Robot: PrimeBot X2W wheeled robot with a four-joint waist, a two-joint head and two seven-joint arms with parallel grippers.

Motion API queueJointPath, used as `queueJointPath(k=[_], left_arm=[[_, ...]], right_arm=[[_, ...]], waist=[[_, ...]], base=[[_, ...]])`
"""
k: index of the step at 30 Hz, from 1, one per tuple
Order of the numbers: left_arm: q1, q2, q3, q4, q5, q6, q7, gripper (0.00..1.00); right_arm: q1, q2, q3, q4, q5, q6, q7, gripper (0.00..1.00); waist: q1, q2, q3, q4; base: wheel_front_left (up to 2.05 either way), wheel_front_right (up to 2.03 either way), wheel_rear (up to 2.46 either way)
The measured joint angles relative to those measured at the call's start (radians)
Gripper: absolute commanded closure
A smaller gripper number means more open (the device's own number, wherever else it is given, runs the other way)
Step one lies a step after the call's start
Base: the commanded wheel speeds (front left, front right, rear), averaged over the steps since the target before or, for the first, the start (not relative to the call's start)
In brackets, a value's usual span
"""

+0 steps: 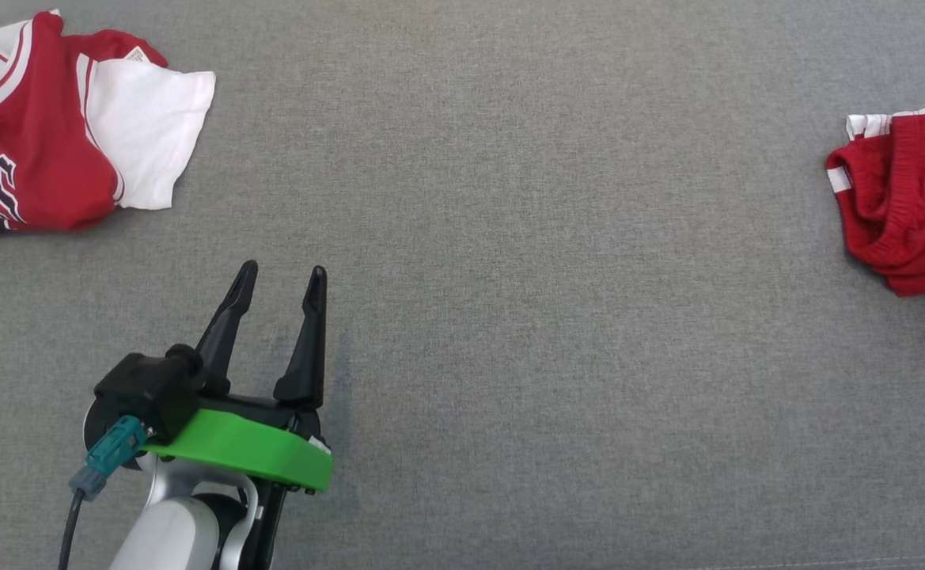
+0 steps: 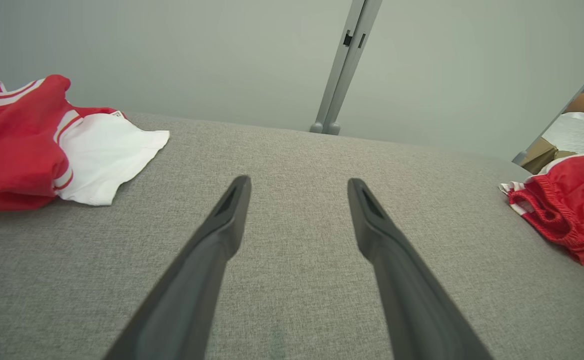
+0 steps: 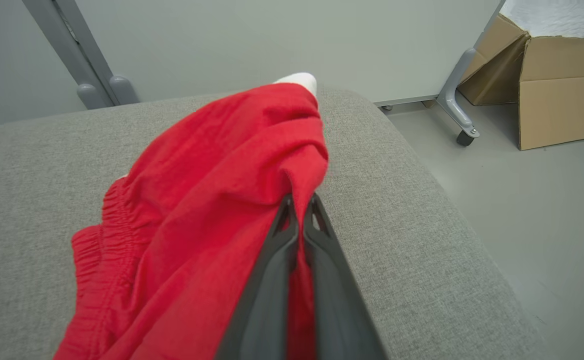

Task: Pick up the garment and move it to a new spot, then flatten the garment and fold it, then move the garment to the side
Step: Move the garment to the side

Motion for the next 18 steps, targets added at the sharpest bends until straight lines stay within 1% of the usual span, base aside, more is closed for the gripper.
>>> queueJointPath(k=[4, 8, 9, 10, 12, 13, 14, 17, 18], left_arm=[[-0.001, 0.007, 0.005, -0.020, 0.015, 0.000, 0.015, 0.00], [-0.004, 0.007, 0.002, -0.026, 0.020, 0.000, 0.025, 0.00], [-0.005, 0.007, 0.002, -0.029, 0.021, 0.000, 0.033, 0.00], [-0.005, 0.007, 0.003, -0.030, 0.022, 0.000, 0.033, 0.00], [-0.005, 0.008, 0.003, -0.031, 0.022, 0.000, 0.033, 0.00], [-0.005, 0.008, 0.004, -0.033, 0.022, 0.000, 0.034, 0.00], [-0.005, 0.008, 0.005, -0.035, 0.022, 0.000, 0.037, 0.00], [-0.005, 0.007, 0.011, -0.038, 0.022, 0.000, 0.042, 0.00], [-0.005, 0.007, 0.015, -0.040, 0.022, 0.000, 0.042, 0.00]], right_arm=[[-0.026, 0.000, 0.039, 0.011, -0.049, -0.004, 0.000, 1.00], [-0.026, 0.000, 0.063, 0.040, -0.082, -0.020, 0.000, 1.00], [-0.026, 0.000, 0.065, 0.046, -0.088, -0.021, -0.001, 0.84], [-0.026, 0.000, 0.067, 0.051, -0.093, -0.028, -0.005, 0.75], [-0.027, 0.000, 0.069, 0.064, -0.102, -0.037, -0.011, 0.34], [-0.028, -0.001, 0.070, 0.070, -0.110, -0.037, -0.012, 0.07], [-0.029, -0.002, 0.070, 0.076, -0.116, -0.037, -0.016, 0.00], [-0.031, -0.003, 0.072, 0.093, -0.121, -0.040, -0.018, 0.00], [-0.032, -0.002, 0.073, 0.098, -0.123, -0.046, -0.018, 0.00]], waist=[[0.0001, 0.0000, 0.009, -0.001], [0.0000, 0.0000, 0.014, 0.000], [0.0000, 0.0000, 0.016, 0.001], [0.0000, 0.0000, 0.017, 0.002], [0.0000, 0.0000, 0.019, 0.002], [0.0000, 0.0000, 0.020, 0.001], [0.0000, 0.0000, 0.021, 0.001], [0.0000, 0.0000, 0.022, -0.002], [0.0000, 0.0000, 0.022, -0.005]], base=[[0.00, 0.00, 0.00], [0.00, 0.00, 0.00], [0.00, 0.00, 0.00], [0.00, 0.00, 0.00], [0.00, 0.00, 0.00], [0.00, 0.00, 0.00], [0.00, 0.00, 0.00], [0.00, 0.00, 0.00], [0.00, 0.00, 0.00]])
